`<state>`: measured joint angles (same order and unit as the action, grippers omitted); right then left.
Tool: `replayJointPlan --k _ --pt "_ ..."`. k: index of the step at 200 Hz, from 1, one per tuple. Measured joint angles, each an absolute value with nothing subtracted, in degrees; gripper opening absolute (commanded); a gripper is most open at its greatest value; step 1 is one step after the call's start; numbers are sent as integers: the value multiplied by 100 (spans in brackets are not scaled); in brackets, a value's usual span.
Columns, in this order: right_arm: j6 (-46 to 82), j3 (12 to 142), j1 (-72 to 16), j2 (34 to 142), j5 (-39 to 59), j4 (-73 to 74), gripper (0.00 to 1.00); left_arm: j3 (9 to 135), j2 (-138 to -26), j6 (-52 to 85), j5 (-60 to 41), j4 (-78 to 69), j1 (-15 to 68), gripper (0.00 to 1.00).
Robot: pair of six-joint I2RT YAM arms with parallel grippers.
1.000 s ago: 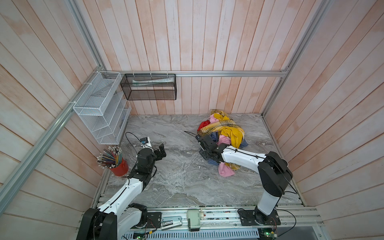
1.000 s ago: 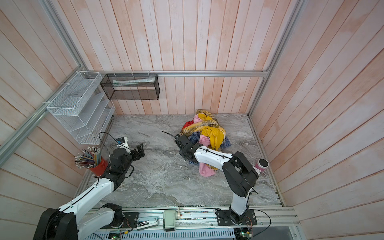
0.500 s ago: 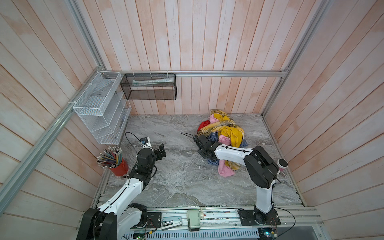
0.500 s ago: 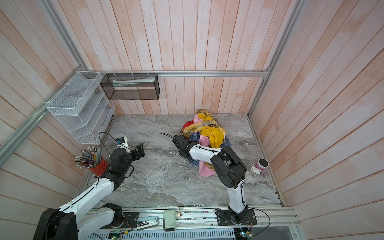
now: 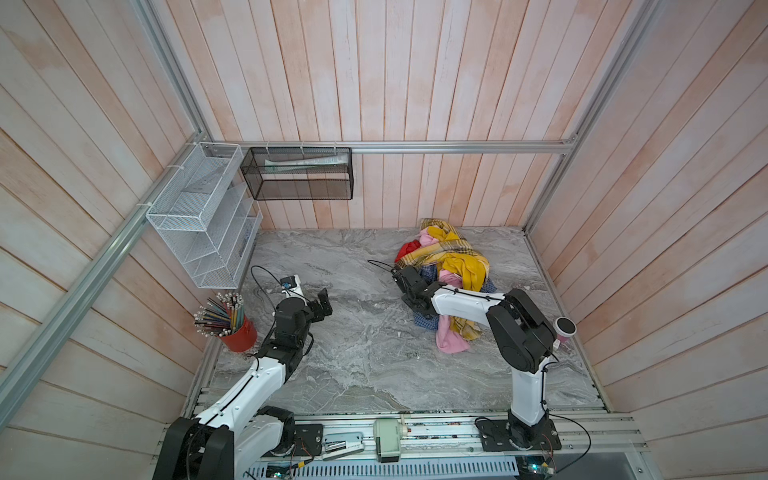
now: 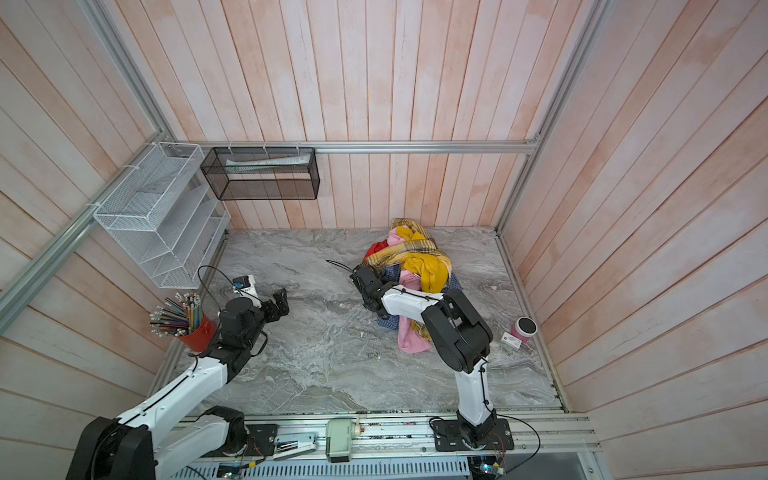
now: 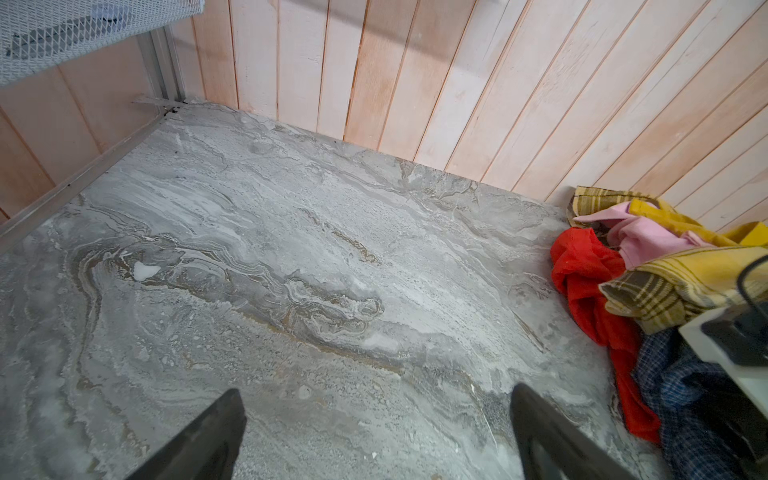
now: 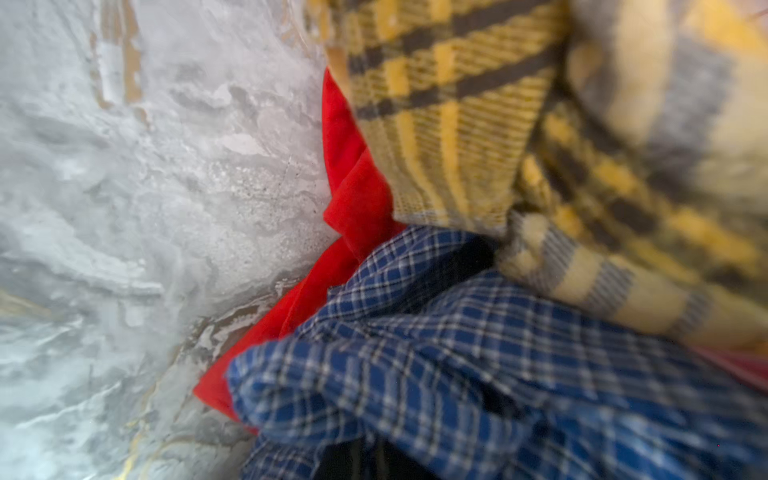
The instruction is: Pick out a specific cloth from the pile
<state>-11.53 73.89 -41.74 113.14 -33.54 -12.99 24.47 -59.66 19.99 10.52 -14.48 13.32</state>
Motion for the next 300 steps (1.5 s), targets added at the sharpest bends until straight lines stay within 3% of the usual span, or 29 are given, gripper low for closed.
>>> replayJointPlan --k 112,300 --pt "-582 7111 -4007 9052 -3295 -1568 0 2447 -5881 1997 1050 -1400 1369 100" --pt "-200 7083 -3894 8326 -2589 -1629 0 2447 -5881 1994 1050 -1326 1461 100"
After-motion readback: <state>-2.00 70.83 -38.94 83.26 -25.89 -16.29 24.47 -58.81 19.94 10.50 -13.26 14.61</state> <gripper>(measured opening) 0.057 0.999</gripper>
